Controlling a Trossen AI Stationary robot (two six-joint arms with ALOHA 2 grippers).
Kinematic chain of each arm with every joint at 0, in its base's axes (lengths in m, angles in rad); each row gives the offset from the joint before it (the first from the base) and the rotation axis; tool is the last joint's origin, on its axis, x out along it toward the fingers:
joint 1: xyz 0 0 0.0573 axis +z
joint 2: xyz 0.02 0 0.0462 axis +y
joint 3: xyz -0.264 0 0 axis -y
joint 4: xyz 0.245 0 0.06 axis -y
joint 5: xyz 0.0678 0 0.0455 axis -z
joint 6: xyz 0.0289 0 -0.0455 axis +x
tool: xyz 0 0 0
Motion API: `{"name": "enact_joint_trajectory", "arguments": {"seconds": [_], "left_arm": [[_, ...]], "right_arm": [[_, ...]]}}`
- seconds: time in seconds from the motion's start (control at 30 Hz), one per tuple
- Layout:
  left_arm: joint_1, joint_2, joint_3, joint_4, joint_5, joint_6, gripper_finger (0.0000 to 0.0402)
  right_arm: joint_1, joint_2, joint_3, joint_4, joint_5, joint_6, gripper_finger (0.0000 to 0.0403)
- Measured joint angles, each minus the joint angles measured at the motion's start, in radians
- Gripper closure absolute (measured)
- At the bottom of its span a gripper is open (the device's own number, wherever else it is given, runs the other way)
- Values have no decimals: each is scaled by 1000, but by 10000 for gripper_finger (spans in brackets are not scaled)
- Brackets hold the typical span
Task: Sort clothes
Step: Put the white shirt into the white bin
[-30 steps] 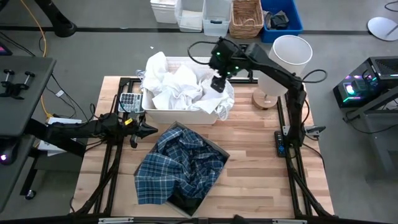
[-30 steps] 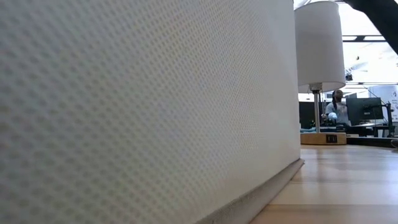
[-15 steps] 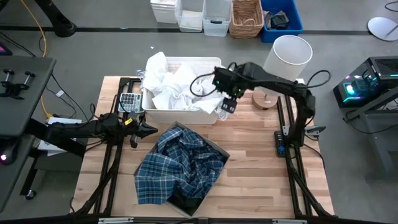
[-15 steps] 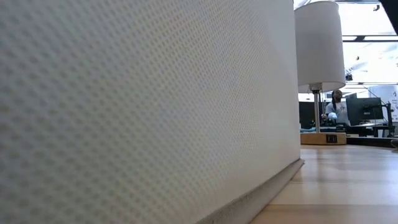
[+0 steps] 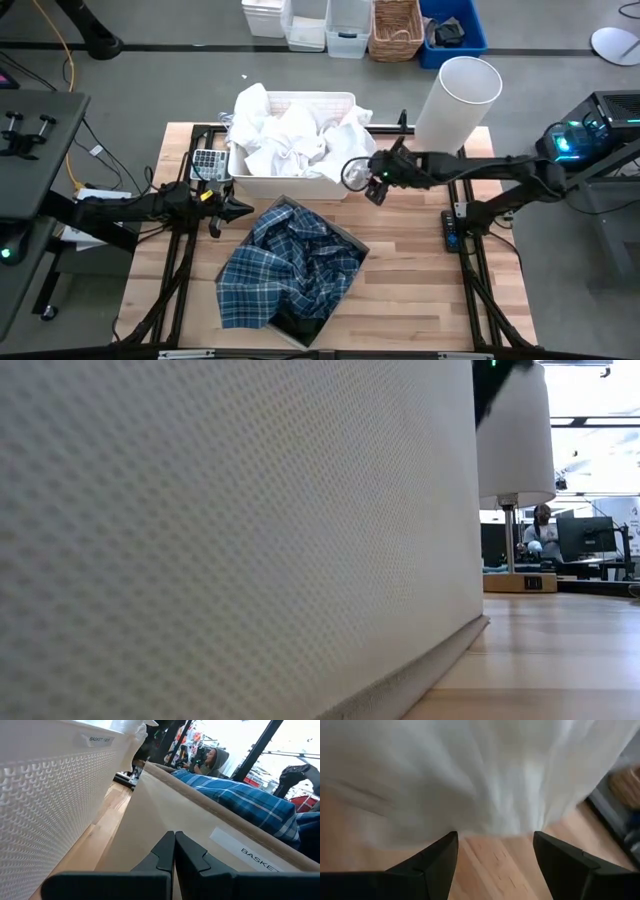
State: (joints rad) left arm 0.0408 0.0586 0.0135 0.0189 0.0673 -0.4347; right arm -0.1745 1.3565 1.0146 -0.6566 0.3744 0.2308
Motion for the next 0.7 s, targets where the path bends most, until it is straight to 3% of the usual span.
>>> {"name": "enact_joint_trajectory", "arguments": {"seconds": [0.2, 0.33, 0.53, 0.7], "left_arm": [[0, 0, 0, 0, 0, 0, 401], [0, 0, 0, 0, 0, 0, 401], [0, 0, 0, 0, 0, 0, 401], [0, 0, 0, -1, -9, 1, 401]], "right_arm": [[-15, 9, -211, 378, 62, -81, 151], [-52, 51, -289, 639, 189, -123, 151], [-73, 64, -279, 857, 224, -252, 151], [-47, 51, -162, 841, 264, -433, 151]]}}
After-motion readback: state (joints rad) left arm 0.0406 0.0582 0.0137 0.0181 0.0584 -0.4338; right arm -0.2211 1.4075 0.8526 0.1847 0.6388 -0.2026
